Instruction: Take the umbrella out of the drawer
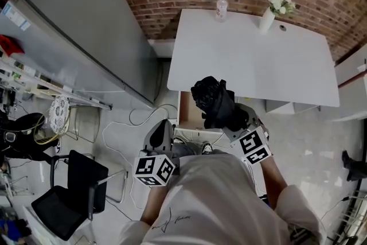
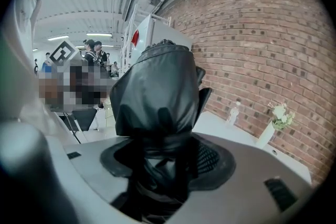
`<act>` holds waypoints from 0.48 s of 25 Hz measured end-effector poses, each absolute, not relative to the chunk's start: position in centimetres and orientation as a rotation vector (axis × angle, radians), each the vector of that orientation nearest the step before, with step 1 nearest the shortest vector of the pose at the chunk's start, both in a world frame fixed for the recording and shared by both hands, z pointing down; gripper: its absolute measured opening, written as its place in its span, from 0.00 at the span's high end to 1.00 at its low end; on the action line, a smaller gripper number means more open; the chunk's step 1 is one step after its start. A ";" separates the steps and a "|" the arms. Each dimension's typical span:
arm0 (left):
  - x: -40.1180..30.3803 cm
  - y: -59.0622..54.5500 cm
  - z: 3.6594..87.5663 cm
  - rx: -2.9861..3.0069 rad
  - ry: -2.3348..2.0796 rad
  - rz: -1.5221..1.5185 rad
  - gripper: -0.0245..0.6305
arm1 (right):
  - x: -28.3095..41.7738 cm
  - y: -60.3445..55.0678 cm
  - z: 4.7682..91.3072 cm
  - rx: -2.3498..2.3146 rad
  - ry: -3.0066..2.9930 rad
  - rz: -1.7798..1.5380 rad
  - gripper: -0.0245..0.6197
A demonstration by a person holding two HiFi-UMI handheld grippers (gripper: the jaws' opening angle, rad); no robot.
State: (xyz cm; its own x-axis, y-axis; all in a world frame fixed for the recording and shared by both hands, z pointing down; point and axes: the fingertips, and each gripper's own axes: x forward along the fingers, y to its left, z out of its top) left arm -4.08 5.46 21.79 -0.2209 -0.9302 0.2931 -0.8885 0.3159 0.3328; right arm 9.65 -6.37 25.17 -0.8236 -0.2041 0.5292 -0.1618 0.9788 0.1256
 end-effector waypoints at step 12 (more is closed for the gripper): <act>-3.3 6.1 21.1 1.646 -2.149 -0.153 0.94 | 11.6 -6.3 22.0 0.386 -2.724 0.048 0.55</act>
State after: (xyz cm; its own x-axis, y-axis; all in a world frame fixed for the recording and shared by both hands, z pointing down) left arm -3.25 6.07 21.10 -0.2055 -0.9421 0.2650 -0.8951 0.2904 0.3384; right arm 11.62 -6.32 22.00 -0.8872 -0.2606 0.3808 -0.2739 0.9616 0.0199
